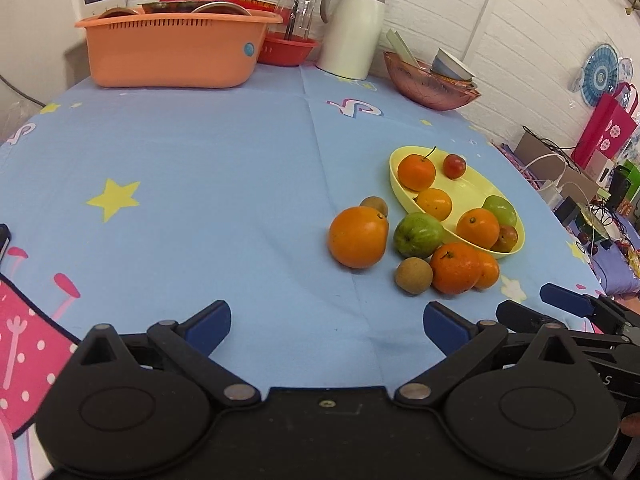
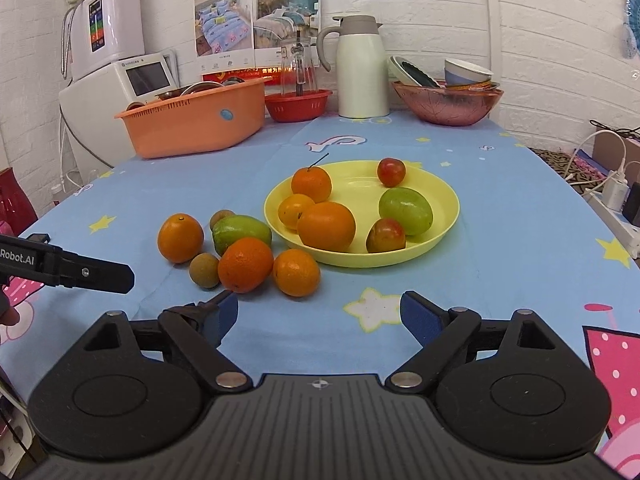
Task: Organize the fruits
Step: 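Move both open tools back toward the remaining fruits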
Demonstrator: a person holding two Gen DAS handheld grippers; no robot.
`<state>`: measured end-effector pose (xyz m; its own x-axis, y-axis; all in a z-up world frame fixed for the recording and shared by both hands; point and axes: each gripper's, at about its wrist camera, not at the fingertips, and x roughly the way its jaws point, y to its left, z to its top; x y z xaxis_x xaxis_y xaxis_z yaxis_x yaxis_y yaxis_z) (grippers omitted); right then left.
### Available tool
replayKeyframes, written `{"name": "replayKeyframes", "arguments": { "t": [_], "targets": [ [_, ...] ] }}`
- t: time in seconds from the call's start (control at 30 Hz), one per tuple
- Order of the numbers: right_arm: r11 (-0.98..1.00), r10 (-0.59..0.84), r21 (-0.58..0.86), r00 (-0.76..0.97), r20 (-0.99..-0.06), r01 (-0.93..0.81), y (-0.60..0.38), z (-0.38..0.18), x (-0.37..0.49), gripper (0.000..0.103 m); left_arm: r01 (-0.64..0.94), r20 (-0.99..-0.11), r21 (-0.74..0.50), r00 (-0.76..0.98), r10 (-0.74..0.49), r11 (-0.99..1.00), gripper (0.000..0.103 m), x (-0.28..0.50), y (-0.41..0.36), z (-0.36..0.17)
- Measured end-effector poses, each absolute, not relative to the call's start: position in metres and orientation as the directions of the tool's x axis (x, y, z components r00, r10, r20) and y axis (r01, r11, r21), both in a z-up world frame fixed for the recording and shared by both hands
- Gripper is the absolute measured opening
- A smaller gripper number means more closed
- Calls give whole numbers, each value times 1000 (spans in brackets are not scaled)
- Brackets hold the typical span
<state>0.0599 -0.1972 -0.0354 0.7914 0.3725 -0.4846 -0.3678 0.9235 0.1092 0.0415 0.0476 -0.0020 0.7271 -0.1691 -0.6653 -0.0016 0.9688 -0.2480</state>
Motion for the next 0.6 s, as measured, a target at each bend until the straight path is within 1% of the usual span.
{"name": "replayKeyframes", "arguments": {
  "t": [0.2, 0.4, 0.47, 0.57, 0.6],
  "targets": [
    [923, 368, 98, 775, -513, -373, -191, -41, 64, 103, 10, -663, -248, 727, -178, 969, 103, 45, 49, -3],
    [913, 381, 78, 773, -507, -399, -189, -40, 68, 91, 21, -656, -250, 732, -185, 968, 103, 54, 50, -1],
    [911, 381, 61, 774, -505, -409, -186, -39, 71, 84, 28, -652, -240, 736, -182, 970, 103, 59, 49, 1],
    [907, 375, 31, 774, -509, -419, -182, -40, 76, 75, 51, -641, -228, 744, -189, 972, 103, 65, 47, 3],
    [905, 374, 18, 774, -511, -425, -181, -41, 77, 73, 57, -641, -223, 743, -191, 973, 103, 67, 46, 3]
  ]
}}
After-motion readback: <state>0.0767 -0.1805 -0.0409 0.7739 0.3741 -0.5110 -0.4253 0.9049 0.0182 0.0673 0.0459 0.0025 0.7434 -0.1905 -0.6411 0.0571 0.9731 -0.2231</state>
